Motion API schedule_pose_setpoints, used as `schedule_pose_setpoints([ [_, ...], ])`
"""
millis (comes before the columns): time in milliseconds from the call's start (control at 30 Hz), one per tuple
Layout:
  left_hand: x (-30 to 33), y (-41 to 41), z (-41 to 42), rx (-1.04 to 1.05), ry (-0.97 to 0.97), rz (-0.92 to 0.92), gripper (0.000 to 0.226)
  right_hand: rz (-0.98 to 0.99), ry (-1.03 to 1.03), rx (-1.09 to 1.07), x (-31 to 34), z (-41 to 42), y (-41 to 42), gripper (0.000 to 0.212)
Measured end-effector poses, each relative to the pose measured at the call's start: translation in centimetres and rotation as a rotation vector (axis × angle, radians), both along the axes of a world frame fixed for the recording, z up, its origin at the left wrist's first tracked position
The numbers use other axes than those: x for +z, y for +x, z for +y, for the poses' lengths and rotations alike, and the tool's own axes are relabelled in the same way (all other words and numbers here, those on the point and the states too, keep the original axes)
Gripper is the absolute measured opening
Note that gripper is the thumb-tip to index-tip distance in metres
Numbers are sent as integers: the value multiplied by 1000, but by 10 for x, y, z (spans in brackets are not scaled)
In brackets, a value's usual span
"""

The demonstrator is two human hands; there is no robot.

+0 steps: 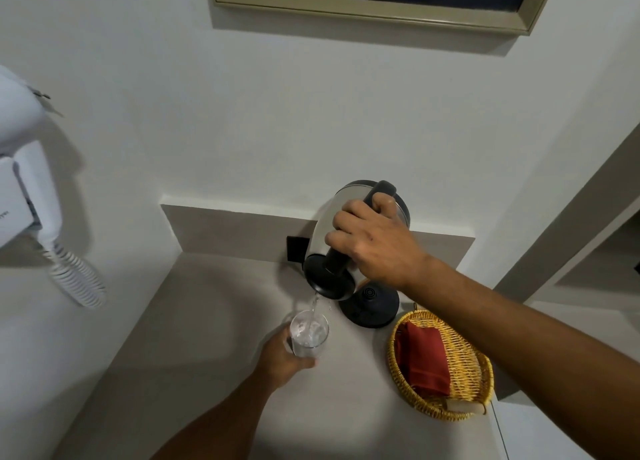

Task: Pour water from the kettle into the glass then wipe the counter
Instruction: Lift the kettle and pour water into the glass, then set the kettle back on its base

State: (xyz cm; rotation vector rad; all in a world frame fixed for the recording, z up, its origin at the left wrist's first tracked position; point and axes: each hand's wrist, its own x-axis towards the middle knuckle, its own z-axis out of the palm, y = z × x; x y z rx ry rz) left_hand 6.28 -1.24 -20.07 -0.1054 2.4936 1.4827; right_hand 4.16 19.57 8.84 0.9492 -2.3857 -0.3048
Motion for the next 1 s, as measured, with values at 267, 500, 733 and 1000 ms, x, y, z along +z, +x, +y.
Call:
schedule_pose_setpoints([
  [267, 0, -1, 0, -6, 44, -10, 89, -111, -217, -20, -35, 11, -9, 16],
  [500, -10, -5, 0, 3, 76, -64, 79, -367, -804, -308, -102, 61, -30, 35],
  [733, -18, -5, -2, 1, 35, -90, 80, -386, -1273, -550, -149, 100, -44, 41],
  [1000, -10, -4, -2, -6, 5, -118, 71, -481, -1599, -741, -172, 107, -57, 34],
])
